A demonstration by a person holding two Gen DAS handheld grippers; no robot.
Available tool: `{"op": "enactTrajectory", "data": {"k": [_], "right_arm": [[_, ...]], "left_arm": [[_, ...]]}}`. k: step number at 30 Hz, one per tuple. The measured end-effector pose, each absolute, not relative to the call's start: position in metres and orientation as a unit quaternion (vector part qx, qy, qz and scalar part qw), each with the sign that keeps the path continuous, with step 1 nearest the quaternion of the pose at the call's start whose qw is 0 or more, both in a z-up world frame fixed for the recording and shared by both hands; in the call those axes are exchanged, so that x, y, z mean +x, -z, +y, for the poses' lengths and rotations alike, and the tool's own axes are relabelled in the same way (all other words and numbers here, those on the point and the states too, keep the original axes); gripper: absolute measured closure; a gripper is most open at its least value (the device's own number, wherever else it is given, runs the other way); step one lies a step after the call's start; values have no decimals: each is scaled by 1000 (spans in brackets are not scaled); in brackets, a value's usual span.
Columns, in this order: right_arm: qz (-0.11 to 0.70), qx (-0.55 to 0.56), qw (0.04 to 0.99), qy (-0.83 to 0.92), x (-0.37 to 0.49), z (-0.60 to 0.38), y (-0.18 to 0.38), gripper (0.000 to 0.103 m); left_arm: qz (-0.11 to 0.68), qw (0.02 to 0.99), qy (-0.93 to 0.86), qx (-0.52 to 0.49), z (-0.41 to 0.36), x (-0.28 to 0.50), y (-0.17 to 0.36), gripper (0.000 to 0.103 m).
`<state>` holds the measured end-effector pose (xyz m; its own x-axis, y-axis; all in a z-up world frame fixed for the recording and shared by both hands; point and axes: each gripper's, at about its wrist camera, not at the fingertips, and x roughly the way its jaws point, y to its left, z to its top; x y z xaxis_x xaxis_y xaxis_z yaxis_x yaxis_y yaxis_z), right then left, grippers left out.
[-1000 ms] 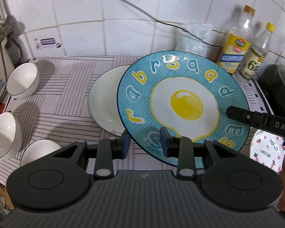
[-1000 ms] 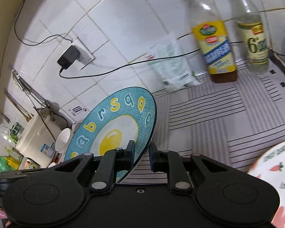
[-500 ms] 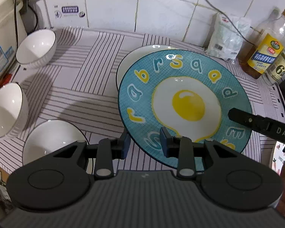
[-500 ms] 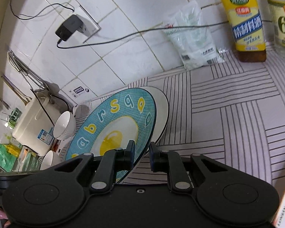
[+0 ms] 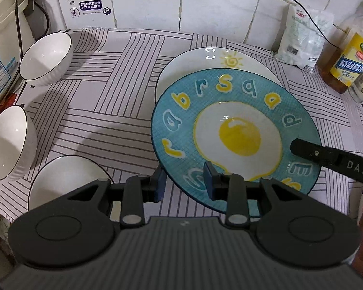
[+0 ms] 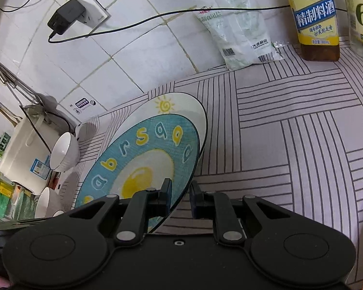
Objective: Organize plates and bowls
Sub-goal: 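Lower the blue plate onto the sun plate and open both grippers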
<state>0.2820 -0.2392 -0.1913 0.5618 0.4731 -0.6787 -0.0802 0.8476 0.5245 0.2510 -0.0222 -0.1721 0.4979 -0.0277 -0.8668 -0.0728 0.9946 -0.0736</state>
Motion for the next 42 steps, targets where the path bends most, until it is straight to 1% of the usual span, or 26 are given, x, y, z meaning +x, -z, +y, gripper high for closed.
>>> {"op": "enactTrajectory", "data": {"k": [8,19,21,23,25,30,32,37,42], "right_arm": [[448,166,867,-140,293,-220,185,83],[446,128,877,-126,306,-205,184,81],[444,110,881,-123,307,-201,183,79],[439,68,887,-123,305,-191,184,73],[433,52,892,-119,303,-186,185,71],[427,48,896,-111,304,-185,187,69],[424,42,898,-108,304,-183,189,65],[419,2,902,-107,306,-172,189,60],[409,-30,906,-103,304,-166,194,59]], "left_arm": [[533,845,-19,-42,-22,277,171,72],[560,827,-13,-45,-14,307,176,72],[563,825,-12,-44,-15,308,178,72],[563,825,-14,-44,-16,308,180,72],[560,827,-14,-41,-16,307,181,72],[558,829,-13,-32,-19,311,182,72],[559,829,-13,-28,-20,314,183,72],[563,826,-5,-18,-20,320,184,72],[561,828,2,-8,-27,319,184,72]]}}
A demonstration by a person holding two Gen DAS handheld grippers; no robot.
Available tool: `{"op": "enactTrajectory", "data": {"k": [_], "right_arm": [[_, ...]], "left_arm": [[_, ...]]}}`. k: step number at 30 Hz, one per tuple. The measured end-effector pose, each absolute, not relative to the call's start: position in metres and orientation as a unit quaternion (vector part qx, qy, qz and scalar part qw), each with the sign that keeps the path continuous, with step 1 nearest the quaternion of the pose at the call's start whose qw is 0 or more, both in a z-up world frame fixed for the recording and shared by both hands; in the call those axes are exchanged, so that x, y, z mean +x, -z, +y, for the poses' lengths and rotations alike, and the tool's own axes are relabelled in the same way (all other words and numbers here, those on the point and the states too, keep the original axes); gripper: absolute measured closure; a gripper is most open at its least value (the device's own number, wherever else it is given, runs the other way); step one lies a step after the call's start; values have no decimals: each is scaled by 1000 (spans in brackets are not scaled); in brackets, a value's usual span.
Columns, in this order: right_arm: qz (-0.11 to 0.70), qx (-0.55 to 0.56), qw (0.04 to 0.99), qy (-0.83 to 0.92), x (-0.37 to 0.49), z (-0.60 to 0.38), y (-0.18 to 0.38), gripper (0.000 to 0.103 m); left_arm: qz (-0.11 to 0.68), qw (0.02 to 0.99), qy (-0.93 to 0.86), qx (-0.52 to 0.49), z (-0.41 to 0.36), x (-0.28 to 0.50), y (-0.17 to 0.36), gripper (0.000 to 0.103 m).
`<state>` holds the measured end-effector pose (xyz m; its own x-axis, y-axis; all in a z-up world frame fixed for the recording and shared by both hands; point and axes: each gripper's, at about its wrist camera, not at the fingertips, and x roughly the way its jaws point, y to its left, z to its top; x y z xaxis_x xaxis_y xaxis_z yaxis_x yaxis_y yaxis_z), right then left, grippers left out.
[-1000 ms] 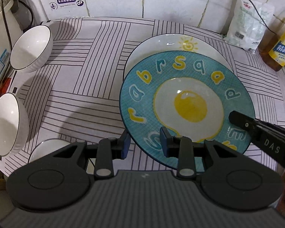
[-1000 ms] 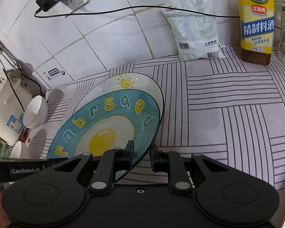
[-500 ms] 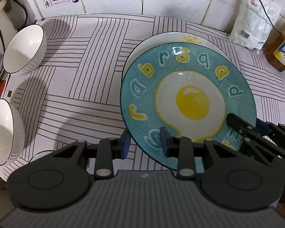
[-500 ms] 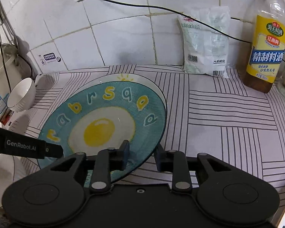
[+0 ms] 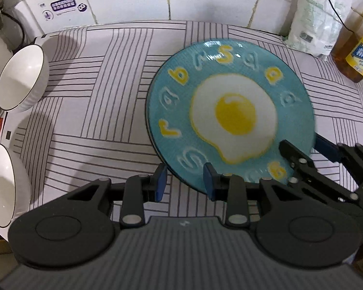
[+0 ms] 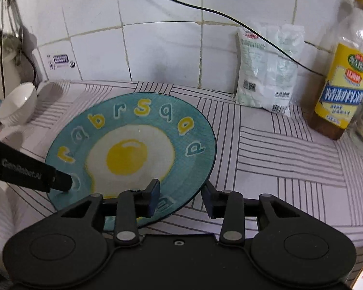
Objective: Organize plates and bowls
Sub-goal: 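Lower the blue plate onto the sun plate and open both grippers, then move both grippers toward the pink bunny plate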
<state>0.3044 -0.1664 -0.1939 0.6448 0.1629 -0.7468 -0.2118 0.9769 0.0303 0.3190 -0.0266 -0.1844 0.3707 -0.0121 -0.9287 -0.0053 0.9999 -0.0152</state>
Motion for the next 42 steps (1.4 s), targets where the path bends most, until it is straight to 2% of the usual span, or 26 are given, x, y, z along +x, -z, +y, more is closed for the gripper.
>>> {"op": "enactTrajectory", "data": {"k": [7,12,15,18,22,30,31,34,42], "right_arm": [[399,-6,911,-101,301,-175,192,58],[382,13,918,-108,285,-185,170,57],[366,4,923,-118,274,-189,156,41],[342,-10,931,-124,258,-194,141,39],[322,-12,938,-128,237,-202,120,30],[307,-36,941,-137,195,-220,78,29],[308,-33,941,-138,190,-224,74,27],[318,-10,936,-151,176,-235,66,13],[306,-7,944,-125,126,-263,57,10]], "left_arm": [[548,837,11,6,-33,304,170,71],[546,838,15,3,-31,286,153,63],[539,842,26,-3,-31,270,139,60],[531,847,33,-2,-32,255,126,55],[531,846,48,-16,-31,236,114,49],[507,859,74,8,-43,198,88,43],[503,860,80,12,-46,194,85,42],[495,864,93,25,-54,182,77,40],[492,859,136,42,-87,158,68,30]]}}
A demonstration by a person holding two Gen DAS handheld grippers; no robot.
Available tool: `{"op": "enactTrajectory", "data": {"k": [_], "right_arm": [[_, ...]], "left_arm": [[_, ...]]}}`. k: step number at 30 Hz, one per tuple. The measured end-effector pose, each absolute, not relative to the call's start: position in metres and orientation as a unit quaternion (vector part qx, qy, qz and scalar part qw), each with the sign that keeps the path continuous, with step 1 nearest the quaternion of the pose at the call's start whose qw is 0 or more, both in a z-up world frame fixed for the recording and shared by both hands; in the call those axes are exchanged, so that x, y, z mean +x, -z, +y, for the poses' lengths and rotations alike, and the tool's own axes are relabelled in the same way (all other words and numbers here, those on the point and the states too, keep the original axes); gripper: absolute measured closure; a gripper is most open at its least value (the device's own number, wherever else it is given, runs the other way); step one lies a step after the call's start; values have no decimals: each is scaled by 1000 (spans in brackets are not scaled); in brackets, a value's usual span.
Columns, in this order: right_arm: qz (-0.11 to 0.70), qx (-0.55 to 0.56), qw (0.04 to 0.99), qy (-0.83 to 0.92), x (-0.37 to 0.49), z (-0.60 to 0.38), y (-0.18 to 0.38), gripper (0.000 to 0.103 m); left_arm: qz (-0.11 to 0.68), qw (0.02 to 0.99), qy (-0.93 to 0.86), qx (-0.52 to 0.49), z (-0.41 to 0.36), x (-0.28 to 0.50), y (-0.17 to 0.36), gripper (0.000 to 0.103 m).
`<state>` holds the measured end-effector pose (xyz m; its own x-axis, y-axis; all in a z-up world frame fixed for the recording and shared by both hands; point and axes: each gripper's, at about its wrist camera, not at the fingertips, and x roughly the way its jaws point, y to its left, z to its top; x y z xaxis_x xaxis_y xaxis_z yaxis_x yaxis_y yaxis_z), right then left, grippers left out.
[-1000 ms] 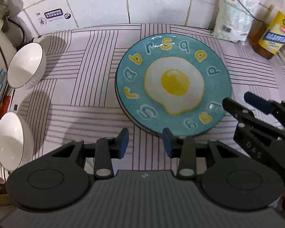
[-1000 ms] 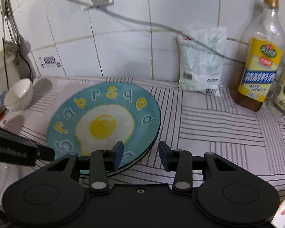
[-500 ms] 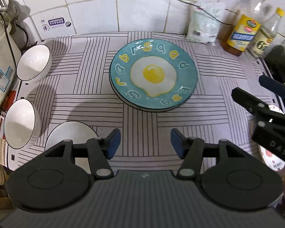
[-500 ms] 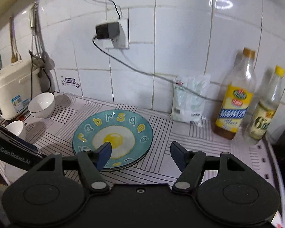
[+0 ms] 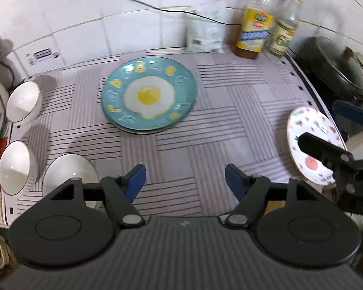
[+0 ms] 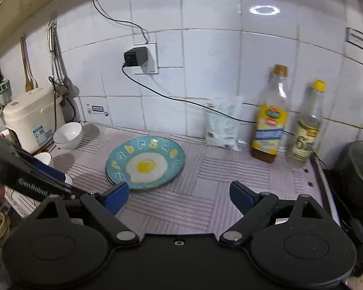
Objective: Organize plates and bowls
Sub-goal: 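Move both grippers toward the pink bunny plate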
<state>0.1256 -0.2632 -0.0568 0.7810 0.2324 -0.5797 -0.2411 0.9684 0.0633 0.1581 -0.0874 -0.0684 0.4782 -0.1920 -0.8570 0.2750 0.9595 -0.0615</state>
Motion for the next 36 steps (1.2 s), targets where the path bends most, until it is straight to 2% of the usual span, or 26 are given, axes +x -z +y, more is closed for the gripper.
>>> {"op": "enactTrajectory", "data": {"k": [4,8,10,22,28,36], "right_arm": [[301,3,948,-107,101,-278,58,10],[290,5,954,-71,84,-293,61,10],[283,13,957,-54,77,-302,63,9],[272,65,959,41,55,-343,101,7],[254,125,957,66,48,-375,129,7],[266,138,944,137,52,-401,172,8]], "left_arm": [[486,858,151,68,-110,147,68,24],[474,861,168,77,-128,136,67,11],[465,864,174,81,-136,131,66,9],[454,868,178,91,-183,134,92,8],[470,856,197,82,-213,148,119,8],[490,842,219,59,-243,162,151,11]]}}
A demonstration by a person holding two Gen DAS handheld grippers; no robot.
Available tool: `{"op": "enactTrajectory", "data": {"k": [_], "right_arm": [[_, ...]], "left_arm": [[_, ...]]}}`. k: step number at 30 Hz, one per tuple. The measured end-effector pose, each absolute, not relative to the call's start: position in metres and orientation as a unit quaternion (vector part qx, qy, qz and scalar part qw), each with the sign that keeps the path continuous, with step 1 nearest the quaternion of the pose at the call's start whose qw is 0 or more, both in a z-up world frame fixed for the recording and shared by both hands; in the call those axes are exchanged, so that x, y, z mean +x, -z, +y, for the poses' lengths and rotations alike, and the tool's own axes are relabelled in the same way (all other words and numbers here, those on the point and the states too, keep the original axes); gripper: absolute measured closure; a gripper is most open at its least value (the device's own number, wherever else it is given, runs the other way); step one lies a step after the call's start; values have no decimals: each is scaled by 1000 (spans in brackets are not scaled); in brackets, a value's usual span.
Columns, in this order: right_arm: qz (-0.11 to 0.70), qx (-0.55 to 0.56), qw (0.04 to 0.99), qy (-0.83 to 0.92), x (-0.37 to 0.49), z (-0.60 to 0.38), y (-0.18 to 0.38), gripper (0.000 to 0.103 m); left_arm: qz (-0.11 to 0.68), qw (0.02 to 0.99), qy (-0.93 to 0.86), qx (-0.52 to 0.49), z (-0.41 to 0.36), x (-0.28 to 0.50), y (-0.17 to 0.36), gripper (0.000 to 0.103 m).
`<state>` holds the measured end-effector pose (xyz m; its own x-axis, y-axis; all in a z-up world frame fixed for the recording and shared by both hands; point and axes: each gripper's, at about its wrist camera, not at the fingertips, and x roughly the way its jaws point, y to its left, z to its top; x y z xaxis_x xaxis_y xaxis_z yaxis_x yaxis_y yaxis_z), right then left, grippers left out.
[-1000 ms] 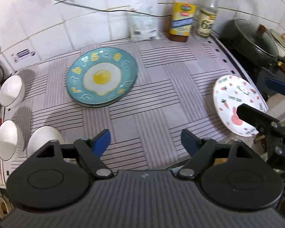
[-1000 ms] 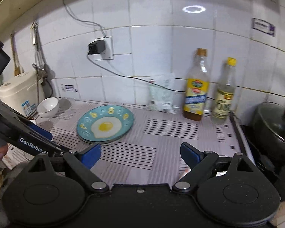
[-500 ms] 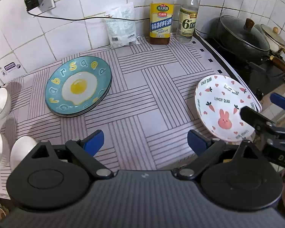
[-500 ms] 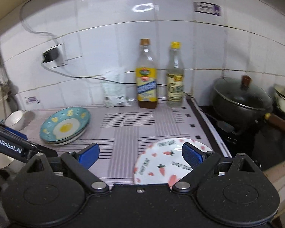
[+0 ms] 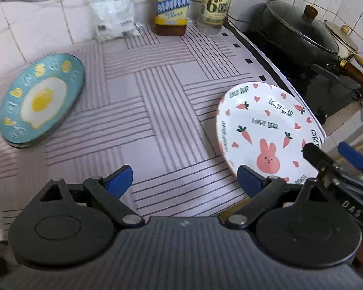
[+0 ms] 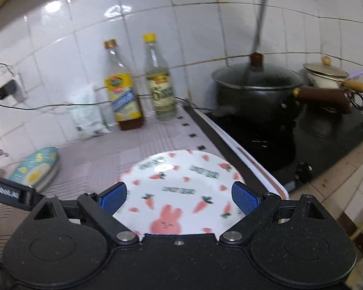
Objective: Organize plates and bowls
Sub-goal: 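Move both grippers toward the pink bunny plate, then close both grippers on the bunny plate rim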
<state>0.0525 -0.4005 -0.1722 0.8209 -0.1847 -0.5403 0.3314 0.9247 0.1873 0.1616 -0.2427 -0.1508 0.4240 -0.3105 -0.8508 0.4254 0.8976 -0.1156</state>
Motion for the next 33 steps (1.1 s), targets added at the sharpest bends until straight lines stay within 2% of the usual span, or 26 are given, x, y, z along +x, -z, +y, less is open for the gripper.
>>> {"op": "enactTrajectory", "data": {"k": [7,12,15,20,22,29,33], "right_arm": [[257,145,941,163,53,-422,201,10],[264,147,939,164,59,-430,217,15],[275,156,935,161,63,-434,225,26],[285,160,930,171,66,-438,232,50],[295,167,925,171,68,-441,236,61],[293,187,924,161,67,-448,240,65],[293,191,924,155,68,-451,240,65]], "left_arm": [[519,823,225,46,-266,181,183,21],[511,824,239,55,-280,185,194,35],[506,823,253,56,-285,185,196,44],[509,815,272,41,-289,188,201,61],[508,815,275,47,-293,188,202,62],[502,816,283,42,-304,193,208,73],[497,819,284,47,-310,195,209,73]]}}
